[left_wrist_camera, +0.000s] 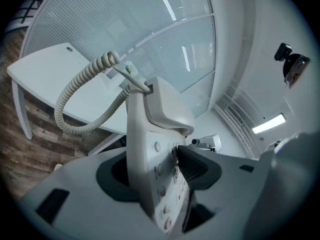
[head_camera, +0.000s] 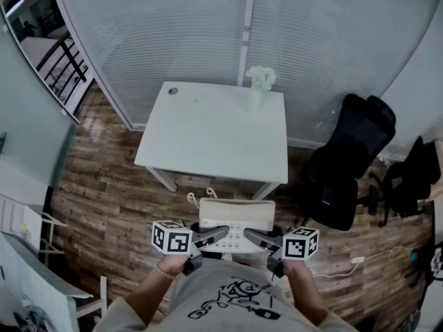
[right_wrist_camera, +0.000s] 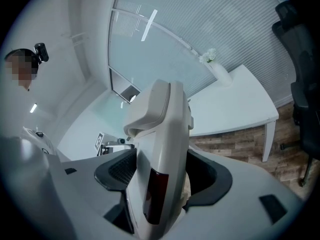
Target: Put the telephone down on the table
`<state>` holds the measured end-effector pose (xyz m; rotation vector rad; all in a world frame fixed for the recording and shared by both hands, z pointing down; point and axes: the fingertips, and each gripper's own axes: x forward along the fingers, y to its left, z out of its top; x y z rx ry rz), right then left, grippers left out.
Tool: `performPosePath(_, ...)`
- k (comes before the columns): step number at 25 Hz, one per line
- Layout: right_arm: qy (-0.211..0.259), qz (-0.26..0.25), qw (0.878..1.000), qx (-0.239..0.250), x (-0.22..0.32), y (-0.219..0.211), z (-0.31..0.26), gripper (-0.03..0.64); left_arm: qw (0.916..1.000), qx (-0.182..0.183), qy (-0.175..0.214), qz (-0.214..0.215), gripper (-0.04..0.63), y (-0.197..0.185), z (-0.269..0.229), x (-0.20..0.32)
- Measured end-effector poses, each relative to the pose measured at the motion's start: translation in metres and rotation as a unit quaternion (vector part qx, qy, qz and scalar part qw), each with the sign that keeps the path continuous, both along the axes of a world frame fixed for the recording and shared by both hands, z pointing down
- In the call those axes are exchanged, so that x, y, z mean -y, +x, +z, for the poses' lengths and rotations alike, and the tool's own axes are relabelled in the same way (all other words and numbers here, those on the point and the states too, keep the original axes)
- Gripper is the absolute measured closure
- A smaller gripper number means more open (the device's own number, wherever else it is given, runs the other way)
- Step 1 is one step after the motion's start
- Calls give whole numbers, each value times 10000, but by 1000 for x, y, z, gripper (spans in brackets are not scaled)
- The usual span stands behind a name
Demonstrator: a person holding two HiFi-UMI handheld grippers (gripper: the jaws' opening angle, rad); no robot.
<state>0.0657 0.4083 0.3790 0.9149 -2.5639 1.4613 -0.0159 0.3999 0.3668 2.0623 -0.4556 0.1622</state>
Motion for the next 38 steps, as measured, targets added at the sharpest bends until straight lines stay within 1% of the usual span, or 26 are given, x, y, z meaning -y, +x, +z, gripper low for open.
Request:
performPosePath(8,-19,66,10000,-23,41,-7,-1,302,10000,-13,-47,62,369,-6,0,42)
performPosePath(18,-52,148,9998,-89,107,-21,2,302,9998,-32,-136,170,368,-21,3,109)
performPosePath(27,-72,232,9996,-116,173,-48,0,302,9995,-55,-185,252,368,-47,1,177)
performPosePath(33,-70,296,9995,-129,205,-66,-1,302,9992,-72,-221,326,370,-65,2,209)
performPosePath(38,-143,344,9992,-138,220,-78,2,302,9989,-85,-286,352,370,-76,5,225)
